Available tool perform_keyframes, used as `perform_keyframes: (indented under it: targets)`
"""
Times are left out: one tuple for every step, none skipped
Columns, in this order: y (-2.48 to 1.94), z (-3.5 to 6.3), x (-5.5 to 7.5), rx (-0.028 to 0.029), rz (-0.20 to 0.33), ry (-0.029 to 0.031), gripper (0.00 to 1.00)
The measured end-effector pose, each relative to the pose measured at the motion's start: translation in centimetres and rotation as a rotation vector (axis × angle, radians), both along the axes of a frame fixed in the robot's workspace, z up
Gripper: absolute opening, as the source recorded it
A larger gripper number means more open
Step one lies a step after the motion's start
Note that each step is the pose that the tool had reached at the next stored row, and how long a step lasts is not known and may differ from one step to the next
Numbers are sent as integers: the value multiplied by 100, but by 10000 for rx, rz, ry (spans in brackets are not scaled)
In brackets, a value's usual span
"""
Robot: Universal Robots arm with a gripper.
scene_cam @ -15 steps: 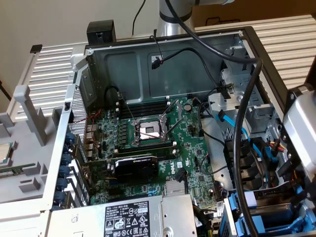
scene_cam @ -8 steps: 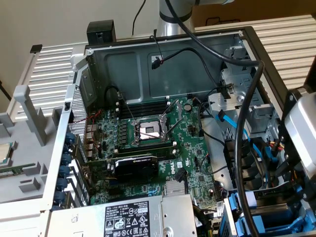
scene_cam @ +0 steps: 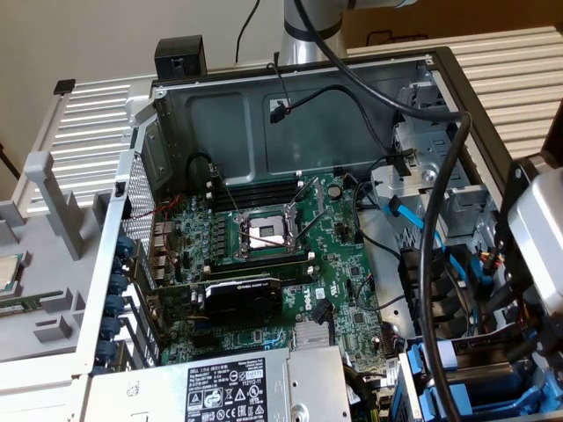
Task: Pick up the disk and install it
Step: 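Insert the first disk wire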
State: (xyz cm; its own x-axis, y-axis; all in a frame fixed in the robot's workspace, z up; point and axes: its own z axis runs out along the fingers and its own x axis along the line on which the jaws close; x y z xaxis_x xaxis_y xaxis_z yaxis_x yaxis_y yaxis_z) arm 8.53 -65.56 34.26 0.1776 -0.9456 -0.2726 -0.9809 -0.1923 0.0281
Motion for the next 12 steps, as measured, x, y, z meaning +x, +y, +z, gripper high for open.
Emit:
perform_keyframes:
  targets:
    - [0,-1,0,19,0,0,40]
    - [0,-1,0,23,0,0,40]
    - [0,-1,0,23,0,2,40]
    - [-4,-1,1,28,1,2,40]
    - [-5,-2,4,34,1,2,40]
    - [-6,-2,4,40,1,-4,40]
    - [-6,-2,4,45,1,-14,40]
    - [-6,-1,4,49,1,-26,40]
    - [-7,-2,4,54,1,-45,40]
    - [-8,-3,4,58,1,-69,40]
    - [-9,-5,4,62,0,-99,40]
    - [-10,-7,4,62,1,-126,40]
